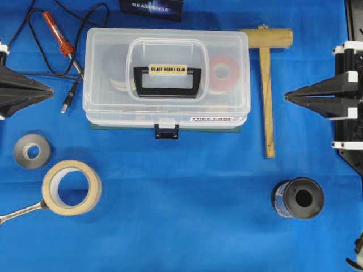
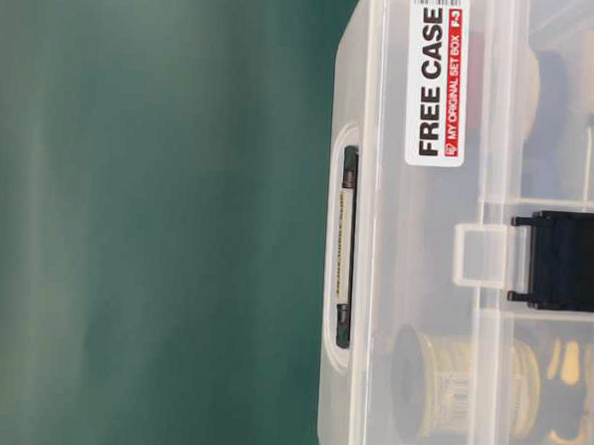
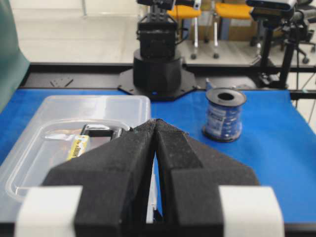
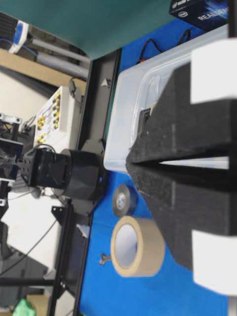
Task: Open the tool box with both arms.
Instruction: 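Move both grippers inward toward the left and right ends of the box lid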
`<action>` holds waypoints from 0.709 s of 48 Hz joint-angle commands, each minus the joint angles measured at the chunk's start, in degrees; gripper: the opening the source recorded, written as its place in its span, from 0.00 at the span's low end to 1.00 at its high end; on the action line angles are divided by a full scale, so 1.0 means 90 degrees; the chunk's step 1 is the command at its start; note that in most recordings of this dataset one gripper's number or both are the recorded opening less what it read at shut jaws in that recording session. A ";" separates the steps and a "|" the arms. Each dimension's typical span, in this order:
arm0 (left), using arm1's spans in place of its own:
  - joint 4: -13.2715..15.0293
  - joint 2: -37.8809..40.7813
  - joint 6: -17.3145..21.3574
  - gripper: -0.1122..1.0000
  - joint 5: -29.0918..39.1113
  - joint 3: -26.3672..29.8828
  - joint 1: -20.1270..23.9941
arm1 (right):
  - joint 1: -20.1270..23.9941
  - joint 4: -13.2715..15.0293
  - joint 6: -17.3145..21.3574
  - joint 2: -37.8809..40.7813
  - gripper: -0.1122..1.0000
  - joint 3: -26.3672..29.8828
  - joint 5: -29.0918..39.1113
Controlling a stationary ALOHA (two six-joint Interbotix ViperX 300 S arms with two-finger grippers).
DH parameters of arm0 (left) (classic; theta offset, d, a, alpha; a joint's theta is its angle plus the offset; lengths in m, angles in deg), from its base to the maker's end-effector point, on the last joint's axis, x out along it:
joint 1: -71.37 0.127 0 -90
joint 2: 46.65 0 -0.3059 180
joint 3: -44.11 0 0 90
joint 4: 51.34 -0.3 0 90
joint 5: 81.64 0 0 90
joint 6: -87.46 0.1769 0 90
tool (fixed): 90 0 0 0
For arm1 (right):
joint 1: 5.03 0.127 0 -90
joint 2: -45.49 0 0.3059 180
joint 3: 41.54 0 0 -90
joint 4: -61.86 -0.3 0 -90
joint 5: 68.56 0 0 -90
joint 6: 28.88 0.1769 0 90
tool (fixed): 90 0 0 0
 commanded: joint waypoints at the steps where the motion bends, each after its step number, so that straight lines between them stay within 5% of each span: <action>1: 0.0166 0.0010 0.0127 0.10 0.0254 0.0186 0.0020 | -0.0020 -0.0010 0.0039 0.0068 0.10 0.0137 -0.0010; 23: 0.0205 0.0010 0.0186 0.11 0.2080 0.0166 0.1221 | -0.0830 -0.0098 0.0381 0.0449 0.11 0.0371 0.1787; 27: 0.0205 0.0029 0.0195 0.21 0.2363 0.0127 0.1543 | -0.1133 -0.0107 0.0459 0.0615 0.26 0.0342 0.2051; 34: 0.0195 0.0117 0.0273 0.60 0.2705 -0.0049 0.2051 | -0.1738 -0.0107 0.0479 0.1025 0.65 0.0312 0.2568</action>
